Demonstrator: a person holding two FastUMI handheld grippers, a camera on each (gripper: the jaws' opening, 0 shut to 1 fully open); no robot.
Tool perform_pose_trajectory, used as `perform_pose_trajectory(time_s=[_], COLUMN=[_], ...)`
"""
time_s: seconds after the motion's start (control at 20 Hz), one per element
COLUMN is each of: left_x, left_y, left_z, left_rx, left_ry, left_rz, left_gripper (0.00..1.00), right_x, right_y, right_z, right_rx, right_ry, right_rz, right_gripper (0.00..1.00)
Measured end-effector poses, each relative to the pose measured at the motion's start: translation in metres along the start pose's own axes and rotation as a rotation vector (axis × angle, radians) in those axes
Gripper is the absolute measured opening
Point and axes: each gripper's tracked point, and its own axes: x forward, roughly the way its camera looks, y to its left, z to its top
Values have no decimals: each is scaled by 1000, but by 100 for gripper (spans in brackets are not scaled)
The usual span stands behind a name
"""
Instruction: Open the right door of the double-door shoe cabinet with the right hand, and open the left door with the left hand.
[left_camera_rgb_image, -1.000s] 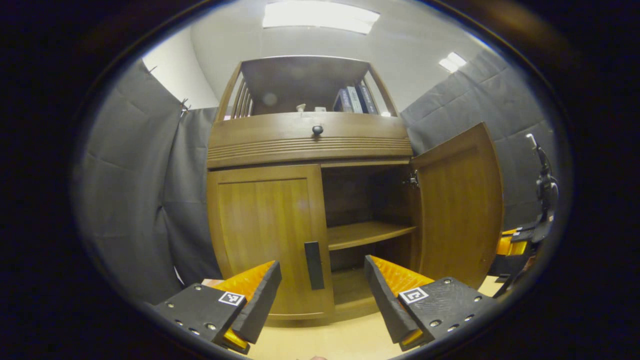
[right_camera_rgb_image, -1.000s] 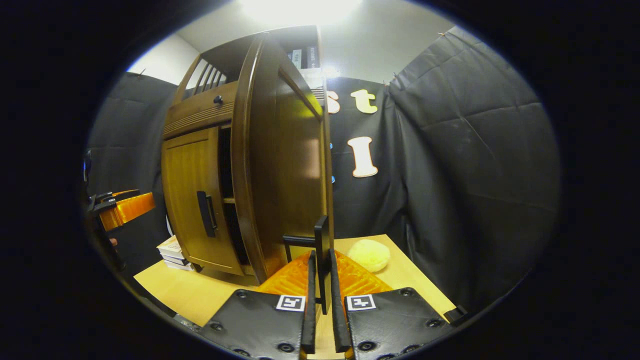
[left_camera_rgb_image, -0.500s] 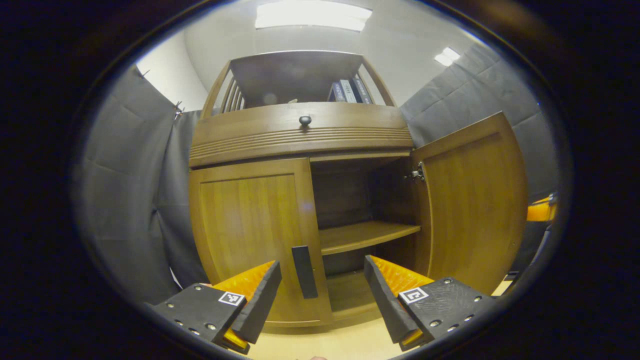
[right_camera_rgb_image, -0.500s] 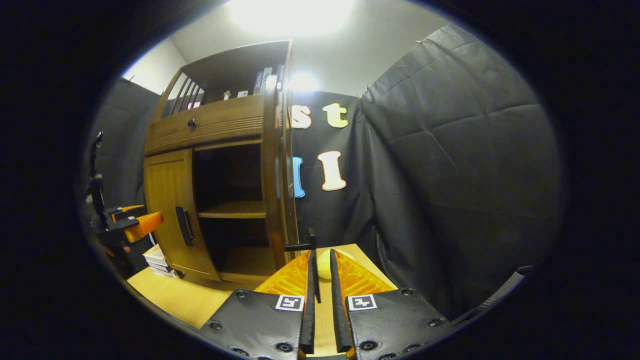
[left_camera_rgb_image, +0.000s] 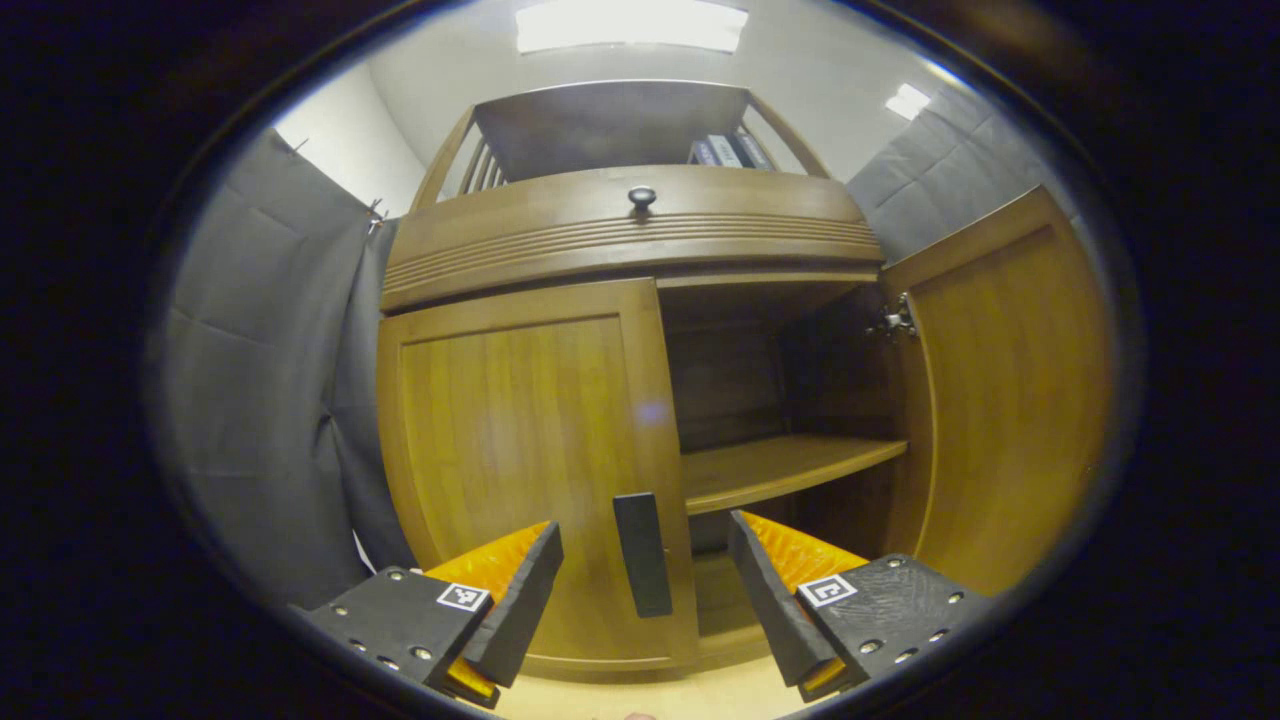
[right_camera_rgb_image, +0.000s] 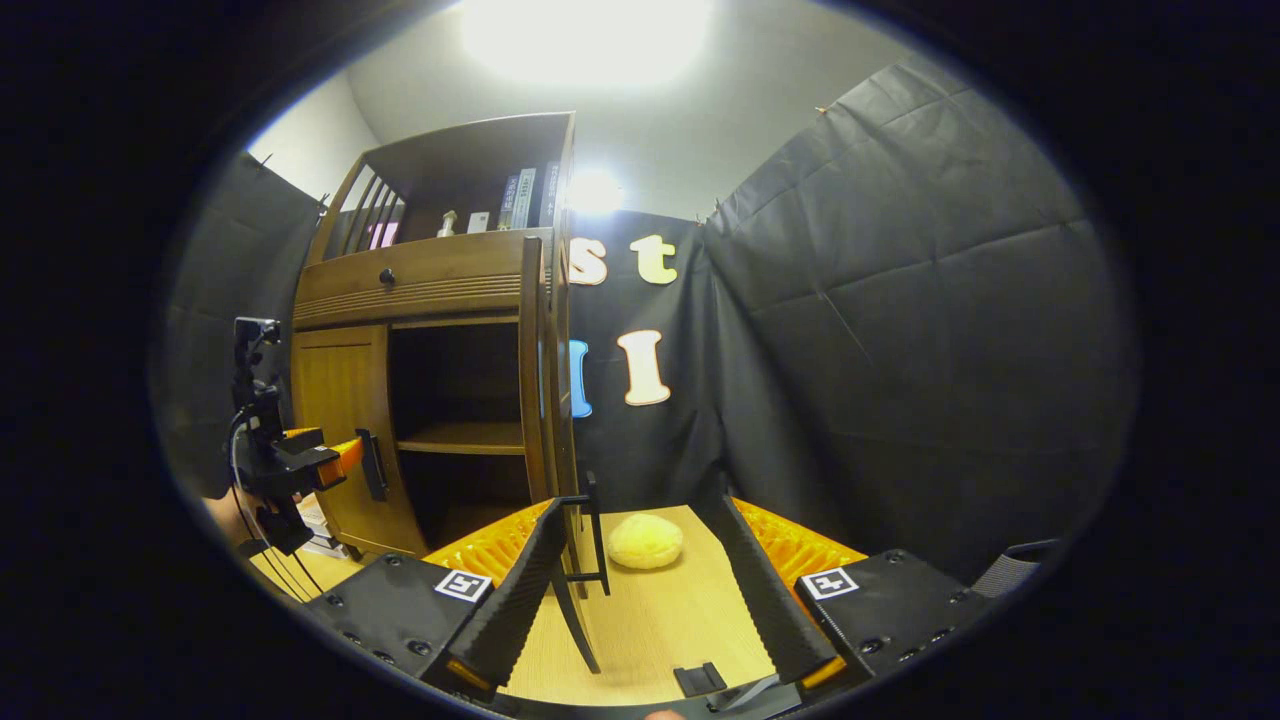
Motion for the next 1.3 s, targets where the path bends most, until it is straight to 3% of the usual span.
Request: perform_pose_trajectory(time_s=[0.1,0.15,0.2,0.4,0.6,0.7,0.75,0.95,1.0,1.05,1.3], left_x=[12,17,20,37,44,49,47,51,50,48,34], left_y=[3,3,3,2,3,-11,-11,-5,-7,-7,-5], left_z=[-6,-10,-13,-33,-50,-49,-49,-48,-51,-51,-52], left_rx=[-16,-18,-16,-8,-61,-113,-104,-68,-68,-69,-76], left_ry=[2,8,16,64,125,124,126,125,133,143,163], left_rz=[11,14,16,9,28,-10,-5,17,17,19,45], left_gripper=[99,99,99,99,73,63,57,31,29,27,19], right_x=[-4,-4,-5,-3,0,2,6,11,12,14,21], right_y=[-4,-6,-7,-13,-14,-13,-12,-7,-7,-6,1], right_z=[-2,-4,-5,-8,-5,-4,-3,-7,-8,-9,-10], right_rx=[1,0,2,18,11,8,10,14,11,10,17], right_ry=[3,8,9,20,14,9,8,10,10,11,2], right_rz=[-10,-13,-18,-31,-36,-28,-25,-1,3,11,62], right_gripper=[96,92,96,96,96,92,96,92,96,92,96])
